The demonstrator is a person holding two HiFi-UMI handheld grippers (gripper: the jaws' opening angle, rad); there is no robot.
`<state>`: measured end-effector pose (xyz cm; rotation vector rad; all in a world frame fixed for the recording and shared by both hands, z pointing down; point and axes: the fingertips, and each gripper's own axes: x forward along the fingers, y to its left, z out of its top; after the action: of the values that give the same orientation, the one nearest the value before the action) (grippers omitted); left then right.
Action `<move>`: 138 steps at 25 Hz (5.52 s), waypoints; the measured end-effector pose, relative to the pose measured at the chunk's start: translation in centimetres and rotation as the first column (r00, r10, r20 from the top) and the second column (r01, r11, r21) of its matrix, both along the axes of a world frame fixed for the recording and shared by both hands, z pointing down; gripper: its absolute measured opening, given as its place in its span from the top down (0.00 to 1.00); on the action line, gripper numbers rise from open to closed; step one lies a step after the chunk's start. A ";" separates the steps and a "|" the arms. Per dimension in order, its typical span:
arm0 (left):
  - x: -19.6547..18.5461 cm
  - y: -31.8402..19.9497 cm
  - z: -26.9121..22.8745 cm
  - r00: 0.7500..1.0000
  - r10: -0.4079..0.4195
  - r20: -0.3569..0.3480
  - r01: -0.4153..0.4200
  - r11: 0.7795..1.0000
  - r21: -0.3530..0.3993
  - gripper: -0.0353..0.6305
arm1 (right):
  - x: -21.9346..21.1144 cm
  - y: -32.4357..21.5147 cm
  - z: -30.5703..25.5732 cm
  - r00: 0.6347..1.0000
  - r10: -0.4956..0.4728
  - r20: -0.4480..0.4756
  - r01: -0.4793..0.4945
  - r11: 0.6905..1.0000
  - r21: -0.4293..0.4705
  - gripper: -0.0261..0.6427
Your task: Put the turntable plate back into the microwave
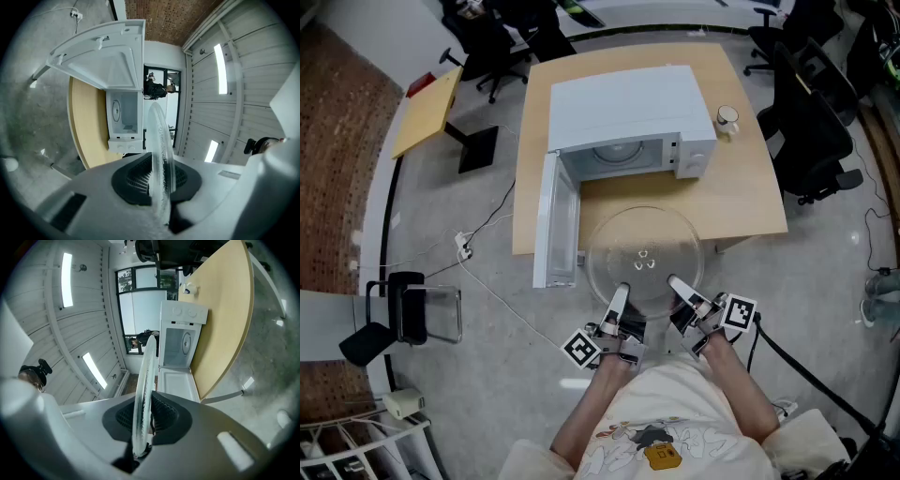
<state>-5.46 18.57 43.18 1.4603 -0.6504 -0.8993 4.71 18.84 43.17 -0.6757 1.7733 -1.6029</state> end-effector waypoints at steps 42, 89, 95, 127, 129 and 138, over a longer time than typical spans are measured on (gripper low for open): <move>1.0 4.7 -0.8 0.998 -0.054 -0.018 0.054 0.999 -0.002 0.90 | 0.9 4.2 -0.7 0.998 -0.064 0.020 0.064 0.998 0.004 0.90; 0.5 -19.5 9.2 1.000 -0.022 0.014 0.024 0.985 -0.168 0.90 | 0.9 -19.4 9.5 0.999 -0.010 -0.035 0.004 0.986 -0.168 0.90; -0.3 -23.6 11.3 0.996 -0.086 0.012 0.087 0.981 -0.172 0.90 | 0.1 -24.2 11.4 0.996 -0.077 -0.054 0.066 0.982 -0.175 0.90; -0.3 -36.4 17.2 0.979 -0.203 0.001 0.201 0.970 -0.134 0.90 | 0.2 -37.4 17.7 0.964 0.263 -0.031 -0.264 0.948 -0.176 0.90; -0.4 -36.3 17.5 0.975 -0.221 -0.003 0.218 0.966 -0.140 0.90 | 0.2 -37.5 18.1 0.962 0.268 -0.043 -0.271 0.944 -0.187 0.90; -0.1 -36.3 18.5 0.954 -0.299 -0.028 0.291 0.944 -0.156 0.90 | 0.4 -37.8 18.8 0.971 0.232 -0.064 -0.240 0.946 -0.217 0.90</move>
<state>-5.56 -17.77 61.70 1.2186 -0.8954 -1.0907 5.12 -18.95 61.92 -0.9905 1.4847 -1.6444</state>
